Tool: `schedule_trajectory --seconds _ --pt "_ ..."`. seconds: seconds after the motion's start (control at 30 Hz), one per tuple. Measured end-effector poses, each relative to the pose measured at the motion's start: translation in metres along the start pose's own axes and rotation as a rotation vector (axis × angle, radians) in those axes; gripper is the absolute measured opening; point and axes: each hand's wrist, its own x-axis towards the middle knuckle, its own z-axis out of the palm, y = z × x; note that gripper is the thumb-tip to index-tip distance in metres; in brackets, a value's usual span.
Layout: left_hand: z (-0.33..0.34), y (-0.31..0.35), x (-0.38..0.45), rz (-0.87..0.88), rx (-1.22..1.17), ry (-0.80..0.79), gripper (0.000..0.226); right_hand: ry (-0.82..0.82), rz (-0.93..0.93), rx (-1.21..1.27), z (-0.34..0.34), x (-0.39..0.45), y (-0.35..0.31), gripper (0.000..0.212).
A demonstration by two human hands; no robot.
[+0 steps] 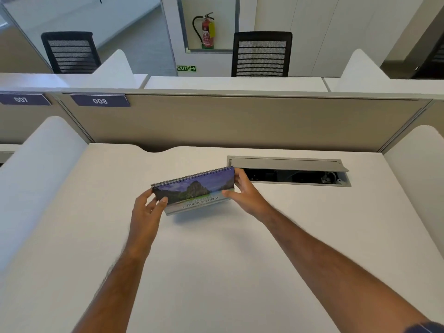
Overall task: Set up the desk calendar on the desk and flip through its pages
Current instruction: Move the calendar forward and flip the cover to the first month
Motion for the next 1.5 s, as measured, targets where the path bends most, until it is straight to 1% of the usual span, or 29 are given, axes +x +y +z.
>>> schedule_trajectory --seconds 0.17,0.5,0.57,0.7,0.8,0.97,1.0,1.07,1.13,1.2,1.27,1.37,1.4,1.43,1.5 --pt "0.003 -0.004 0.027 -0.004 -0.009 0.041 0.054 -0.039 0.041 -0.023 0.008 0.032 -0.002 0.066" --pt "0.019 -0.032 0.05 -0.053 -0.029 0.007 0.055 -0.02 0.118 -0.115 0.01 0.064 0.019 0.071" --pt "0.024 -0.035 0.049 -0.04 0.003 -0.01 0.055 -0.022 0.124 -0.126 0.011 0.066 0.023 0.069" --pt "0.037 -0.047 0.046 -0.014 0.124 -0.038 0.068 -0.028 0.144 -0.139 0.012 0.066 0.032 0.07" --pt "0.044 -0.055 0.04 -0.059 0.17 -0.025 0.076 -0.034 0.142 -0.132 0.013 0.065 0.037 0.07" --pt "0.05 -0.06 0.03 -0.12 0.181 0.035 0.076 -0.041 0.152 -0.096 0.013 0.064 0.039 0.071" --pt "0.05 -0.059 0.027 -0.127 0.168 0.062 0.075 -0.039 0.155 -0.092 0.013 0.064 0.038 0.07" --pt "0.049 -0.058 0.022 -0.152 0.064 0.158 0.066 -0.029 0.158 -0.075 0.013 0.064 0.037 0.067" --pt "0.046 -0.056 0.019 -0.186 -0.044 0.28 0.05 -0.02 0.164 -0.062 0.013 0.064 0.036 0.064" --pt "0.041 -0.055 0.021 -0.211 -0.096 0.349 0.033 -0.019 0.18 -0.049 0.011 0.064 0.032 0.061" --pt "0.036 -0.054 0.025 -0.224 -0.119 0.36 0.025 -0.015 0.196 -0.029 0.012 0.065 0.028 0.051" --pt "0.028 -0.052 0.027 -0.236 -0.153 0.374 0.02 -0.004 0.213 0.004 0.012 0.067 0.025 0.025" --pt "0.026 -0.051 0.027 -0.241 -0.177 0.378 0.018 -0.004 0.209 0.012 0.012 0.067 0.024 0.02" --pt "0.025 -0.051 0.026 -0.245 -0.193 0.376 0.017 -0.006 0.203 0.022 0.011 0.067 0.024 0.02" --pt "0.023 -0.05 0.024 -0.251 -0.196 0.37 0.013 -0.021 0.203 0.07 0.01 0.066 0.022 0.028"
